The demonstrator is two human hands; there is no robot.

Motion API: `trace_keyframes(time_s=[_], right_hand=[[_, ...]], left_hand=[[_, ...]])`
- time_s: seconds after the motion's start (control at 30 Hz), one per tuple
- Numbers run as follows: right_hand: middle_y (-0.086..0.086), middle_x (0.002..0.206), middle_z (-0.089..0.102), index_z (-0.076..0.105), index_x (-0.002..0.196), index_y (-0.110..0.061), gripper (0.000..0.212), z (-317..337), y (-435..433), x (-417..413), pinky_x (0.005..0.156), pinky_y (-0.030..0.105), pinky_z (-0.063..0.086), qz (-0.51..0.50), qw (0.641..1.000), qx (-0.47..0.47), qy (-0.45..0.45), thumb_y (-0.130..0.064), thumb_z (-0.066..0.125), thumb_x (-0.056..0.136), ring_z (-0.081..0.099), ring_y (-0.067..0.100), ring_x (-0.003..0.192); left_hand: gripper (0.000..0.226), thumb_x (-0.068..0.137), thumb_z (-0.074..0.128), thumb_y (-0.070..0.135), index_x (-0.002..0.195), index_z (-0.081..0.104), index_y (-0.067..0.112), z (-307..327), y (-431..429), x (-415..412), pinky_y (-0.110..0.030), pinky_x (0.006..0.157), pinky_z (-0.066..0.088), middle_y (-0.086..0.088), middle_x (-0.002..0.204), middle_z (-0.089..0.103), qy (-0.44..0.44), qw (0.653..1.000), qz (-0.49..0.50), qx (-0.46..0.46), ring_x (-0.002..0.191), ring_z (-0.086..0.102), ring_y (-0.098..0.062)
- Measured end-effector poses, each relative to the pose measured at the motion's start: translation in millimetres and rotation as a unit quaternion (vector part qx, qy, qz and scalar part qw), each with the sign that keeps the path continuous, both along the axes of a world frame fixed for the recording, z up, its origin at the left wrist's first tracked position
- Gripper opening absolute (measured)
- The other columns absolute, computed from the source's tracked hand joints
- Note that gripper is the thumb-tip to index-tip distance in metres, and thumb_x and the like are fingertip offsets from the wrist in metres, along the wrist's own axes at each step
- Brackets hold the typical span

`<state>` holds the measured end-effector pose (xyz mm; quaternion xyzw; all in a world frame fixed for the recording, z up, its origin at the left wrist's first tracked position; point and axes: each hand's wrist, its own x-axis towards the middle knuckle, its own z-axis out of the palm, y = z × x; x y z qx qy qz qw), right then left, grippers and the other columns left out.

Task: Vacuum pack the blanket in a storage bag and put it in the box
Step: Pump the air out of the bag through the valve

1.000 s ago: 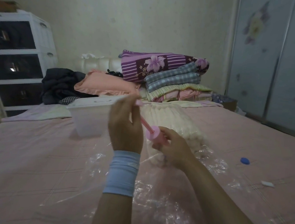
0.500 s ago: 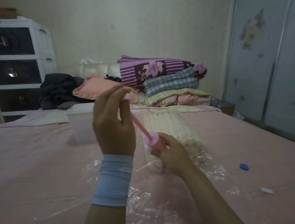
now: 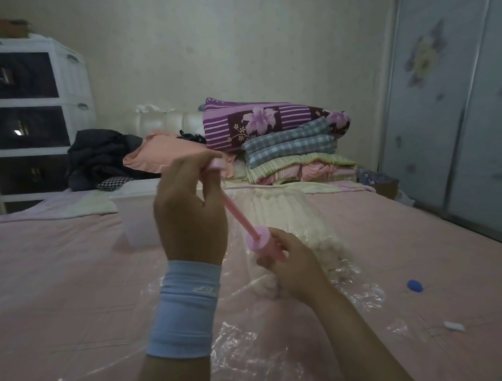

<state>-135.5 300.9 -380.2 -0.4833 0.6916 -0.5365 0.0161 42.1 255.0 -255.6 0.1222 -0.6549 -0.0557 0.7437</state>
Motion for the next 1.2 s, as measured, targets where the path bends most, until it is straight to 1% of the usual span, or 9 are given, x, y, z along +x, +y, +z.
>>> trace_keyframes(time_s=[0.13,0.33,0.5,0.63,0.73,0.87,1.0,1.1,1.2], right_hand=[[-0.015,0.115,0.063,0.059,0.122,-0.047,0.054,-0.4,-2.0,2.6,0.092,0.038,0.053,-0.002,1.000,0.011,0.016,-0.033,0.083,0.076,0.062,0.005,0.100],[-0.013,0.116,0.063,0.061,0.125,-0.040,0.052,-2.7,-5.4,5.2,0.091,0.040,0.053,0.001,0.999,0.013,0.034,-0.036,0.082,0.077,0.062,0.008,0.101],[-0.016,0.116,0.065,0.060,0.123,-0.045,0.052,-0.3,-3.0,0.7,0.093,0.037,0.052,0.003,1.000,-0.008,0.006,-0.032,0.081,0.078,0.062,0.004,0.104],[-0.017,0.117,0.063,0.057,0.121,-0.050,0.053,-2.2,-3.6,0.5,0.093,0.039,0.053,0.006,1.000,-0.003,0.007,-0.033,0.081,0.077,0.061,0.004,0.103],[-0.015,0.116,0.063,0.057,0.122,-0.049,0.055,-3.0,-5.3,2.5,0.092,0.043,0.054,0.006,1.000,0.001,0.012,-0.033,0.082,0.076,0.063,0.008,0.102],[-0.011,0.115,0.063,0.061,0.123,-0.040,0.051,-5.2,-6.9,4.5,0.092,0.043,0.053,0.016,1.000,-0.001,0.025,-0.030,0.082,0.078,0.062,0.010,0.102],[-0.012,0.116,0.063,0.057,0.125,-0.045,0.051,-4.3,-6.6,1.8,0.092,0.038,0.052,0.002,1.000,-0.016,0.020,-0.032,0.080,0.081,0.061,0.009,0.103],[-0.014,0.114,0.064,0.056,0.121,-0.049,0.050,-3.8,-5.3,0.8,0.092,0.038,0.053,0.009,1.000,-0.015,0.021,-0.032,0.079,0.080,0.062,0.007,0.102],[-0.015,0.114,0.062,0.059,0.121,-0.047,0.048,-5.4,-6.8,2.2,0.091,0.038,0.053,0.012,1.000,-0.008,0.023,-0.031,0.079,0.080,0.062,0.005,0.100]], left_hand=[[0.015,0.096,0.055,0.014,0.102,0.068,0.010,-22.2,-5.1,-12.7,-0.026,0.079,0.051,0.005,0.095,0.063,-0.004,1.000,0.012,0.016,0.087,0.061,-0.015],[0.013,0.092,0.059,0.018,0.096,0.072,0.020,-76.8,-20.2,-36.7,-0.038,0.082,0.053,0.005,0.092,0.070,-0.253,0.949,-0.083,0.167,0.083,0.061,-0.011],[0.016,0.093,0.061,0.013,0.104,0.071,0.013,-18.5,-6.7,-10.3,-0.027,0.077,0.055,0.002,0.094,0.071,-0.071,0.997,-0.015,0.028,0.081,0.063,-0.009],[0.017,0.095,0.058,0.011,0.108,0.069,0.010,-13.8,-7.9,-6.7,-0.025,0.084,0.052,0.001,0.103,0.068,0.016,1.000,0.012,0.003,0.093,0.065,-0.014],[0.017,0.094,0.060,0.010,0.106,0.070,0.014,-49.9,-13.3,-21.5,-0.030,0.083,0.055,0.001,0.101,0.070,-0.103,0.992,-0.034,0.059,0.091,0.065,-0.014],[0.017,0.093,0.057,0.023,0.091,0.074,0.022,-62.4,-19.0,-28.1,-0.032,0.077,0.054,0.000,0.089,0.073,-0.329,0.929,-0.041,0.166,0.082,0.066,-0.020],[0.017,0.093,0.061,0.015,0.106,0.073,0.015,-22.1,-10.8,-9.7,-0.031,0.076,0.057,-0.001,0.095,0.074,-0.140,0.989,-0.006,0.049,0.081,0.067,-0.014],[0.018,0.095,0.058,0.013,0.108,0.070,0.011,-3.6,-6.0,0.9,-0.021,0.083,0.050,0.000,0.103,0.071,0.010,0.999,0.036,-0.005,0.093,0.063,-0.010],[0.018,0.097,0.055,0.012,0.110,0.069,0.011,-18.5,-11.0,-10.7,-0.021,0.092,0.049,-0.001,0.110,0.069,0.035,0.998,0.046,0.009,0.103,0.062,-0.010]])
